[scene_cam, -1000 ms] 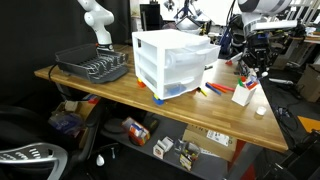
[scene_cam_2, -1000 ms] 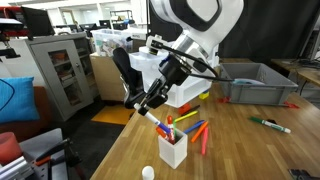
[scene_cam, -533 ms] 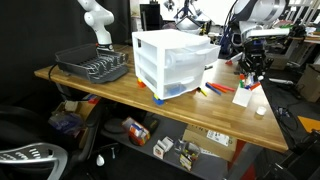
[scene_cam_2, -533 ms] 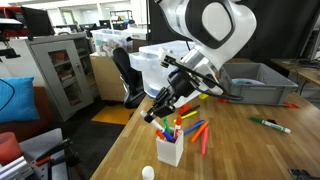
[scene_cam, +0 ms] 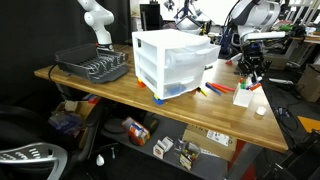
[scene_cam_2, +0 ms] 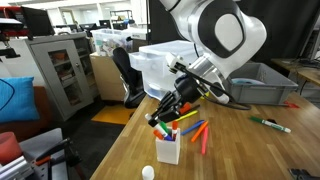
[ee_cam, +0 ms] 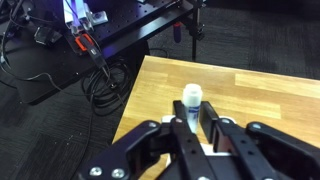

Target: Put the marker inside the stationary holder

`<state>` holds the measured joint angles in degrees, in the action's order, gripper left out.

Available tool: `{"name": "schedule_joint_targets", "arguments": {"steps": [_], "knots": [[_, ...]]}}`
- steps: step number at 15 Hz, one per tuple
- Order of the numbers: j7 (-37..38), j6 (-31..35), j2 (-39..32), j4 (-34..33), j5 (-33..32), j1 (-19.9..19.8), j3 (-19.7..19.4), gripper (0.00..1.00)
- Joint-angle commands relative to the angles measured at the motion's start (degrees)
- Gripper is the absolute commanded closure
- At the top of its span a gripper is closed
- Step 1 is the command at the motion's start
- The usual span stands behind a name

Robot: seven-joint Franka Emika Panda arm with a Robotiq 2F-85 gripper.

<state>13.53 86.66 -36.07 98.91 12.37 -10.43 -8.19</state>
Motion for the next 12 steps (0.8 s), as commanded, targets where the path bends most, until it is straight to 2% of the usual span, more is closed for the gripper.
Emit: {"name": "schedule_joint_targets", "arguments": {"steps": [1,7,10,12], "knots": [[0.1,-2.2,-1.5,-2.8,1.9,-0.7,-0.1,0.45],[-0.2,0.8,2.5,-0.4,2.9,-0.7,-0.5,0.03],[-0.1,3.7,6.5,3.0,2.9,-0.3,-1.0,0.0],[-1.1,8.2,10.3,7.0,2.4,0.2,-1.0,0.0]]}}
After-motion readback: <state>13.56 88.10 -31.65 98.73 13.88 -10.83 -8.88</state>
